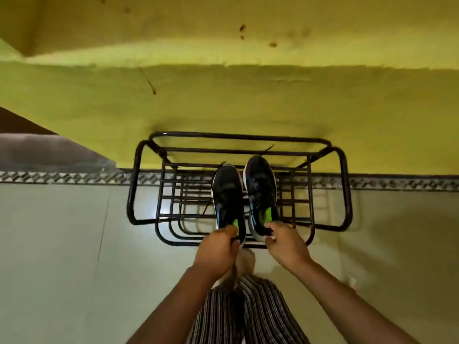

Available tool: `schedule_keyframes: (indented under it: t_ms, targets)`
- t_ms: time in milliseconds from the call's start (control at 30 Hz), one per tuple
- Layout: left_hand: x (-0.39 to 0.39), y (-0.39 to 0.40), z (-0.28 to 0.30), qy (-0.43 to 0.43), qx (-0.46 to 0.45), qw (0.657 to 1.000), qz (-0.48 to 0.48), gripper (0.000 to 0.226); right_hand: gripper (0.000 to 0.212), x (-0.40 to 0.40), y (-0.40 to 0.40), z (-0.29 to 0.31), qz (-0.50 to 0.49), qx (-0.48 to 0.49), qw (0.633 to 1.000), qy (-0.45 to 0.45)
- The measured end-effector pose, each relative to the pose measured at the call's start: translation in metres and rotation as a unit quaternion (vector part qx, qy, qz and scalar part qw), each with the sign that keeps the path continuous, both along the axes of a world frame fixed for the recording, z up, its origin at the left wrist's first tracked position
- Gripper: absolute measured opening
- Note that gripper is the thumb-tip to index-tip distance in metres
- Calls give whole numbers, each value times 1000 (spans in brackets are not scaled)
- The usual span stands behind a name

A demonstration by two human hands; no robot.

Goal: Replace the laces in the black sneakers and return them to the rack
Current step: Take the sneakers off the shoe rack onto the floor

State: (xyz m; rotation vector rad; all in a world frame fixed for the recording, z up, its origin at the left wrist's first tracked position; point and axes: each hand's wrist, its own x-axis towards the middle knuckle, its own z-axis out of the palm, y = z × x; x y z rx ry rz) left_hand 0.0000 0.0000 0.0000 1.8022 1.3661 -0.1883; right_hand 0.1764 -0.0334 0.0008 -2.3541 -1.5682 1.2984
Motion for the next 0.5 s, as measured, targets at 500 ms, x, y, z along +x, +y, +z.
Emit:
schedule_keyframes:
  t_ms: [500]
  targets:
    - [28, -1, -78, 182, -50, 973, -134, 40, 48, 16, 25, -85, 322, -63, 932, -154]
